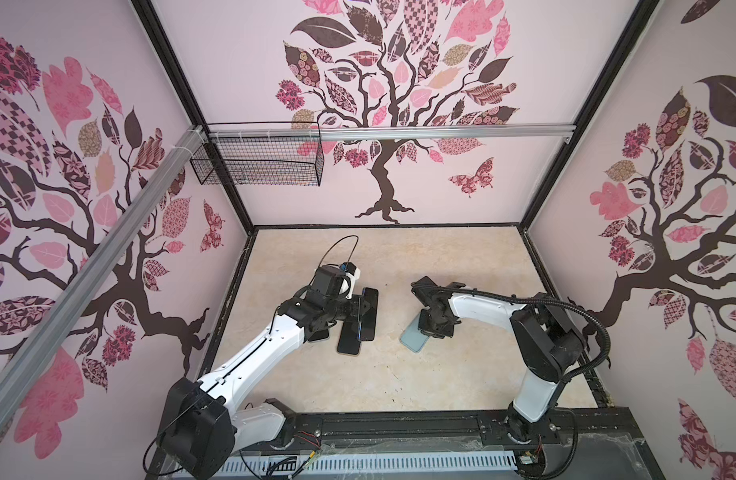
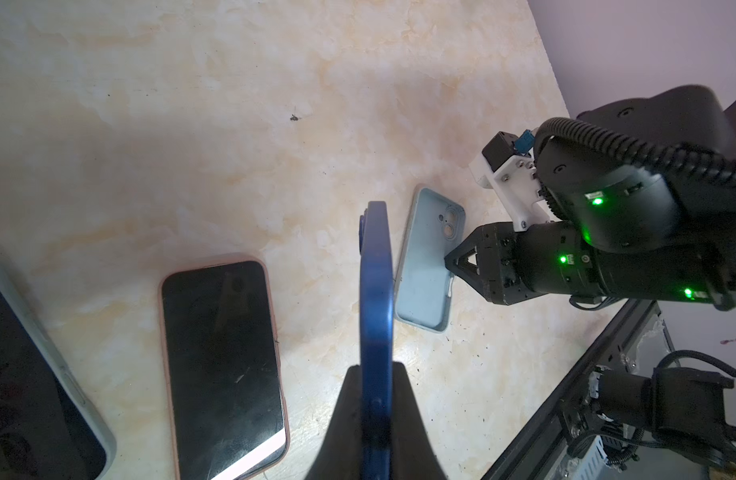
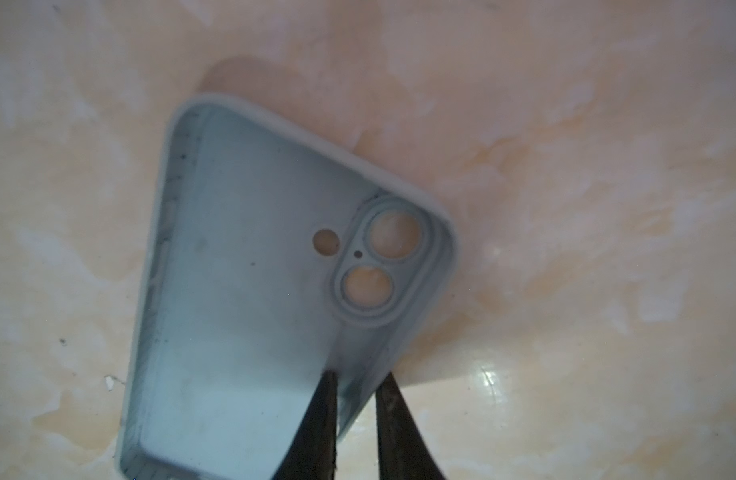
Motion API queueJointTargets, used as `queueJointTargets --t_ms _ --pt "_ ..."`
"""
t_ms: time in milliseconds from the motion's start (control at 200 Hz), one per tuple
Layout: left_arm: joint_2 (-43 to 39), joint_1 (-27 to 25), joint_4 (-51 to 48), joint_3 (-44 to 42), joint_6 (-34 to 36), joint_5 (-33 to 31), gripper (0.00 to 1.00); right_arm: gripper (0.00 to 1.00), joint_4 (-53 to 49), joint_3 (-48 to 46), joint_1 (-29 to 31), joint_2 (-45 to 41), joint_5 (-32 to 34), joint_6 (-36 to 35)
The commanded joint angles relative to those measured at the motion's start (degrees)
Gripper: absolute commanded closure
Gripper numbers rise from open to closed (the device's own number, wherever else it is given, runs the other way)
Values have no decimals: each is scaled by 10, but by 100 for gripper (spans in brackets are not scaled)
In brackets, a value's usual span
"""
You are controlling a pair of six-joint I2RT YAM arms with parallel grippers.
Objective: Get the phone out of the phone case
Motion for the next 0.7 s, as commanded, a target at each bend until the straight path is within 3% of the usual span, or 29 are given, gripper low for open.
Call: queueJointTargets --t_ms 0,225,420,550,695 --pt "3 3 31 18 6 14 100 84 -31 5 5 18 3 61" --pt "4 3 33 29 4 29 100 100 -37 13 -1 2 16 54" --pt "14 3 75 28 -24 74 100 100 -36 0 -66 -49 14 23" --pt "38 -10 110 31 -46 97 100 100 -33 13 -124 -80 32 -44" --pt "76 -50 175 36 -88 95 100 100 -37 75 -151 -52 80 -145"
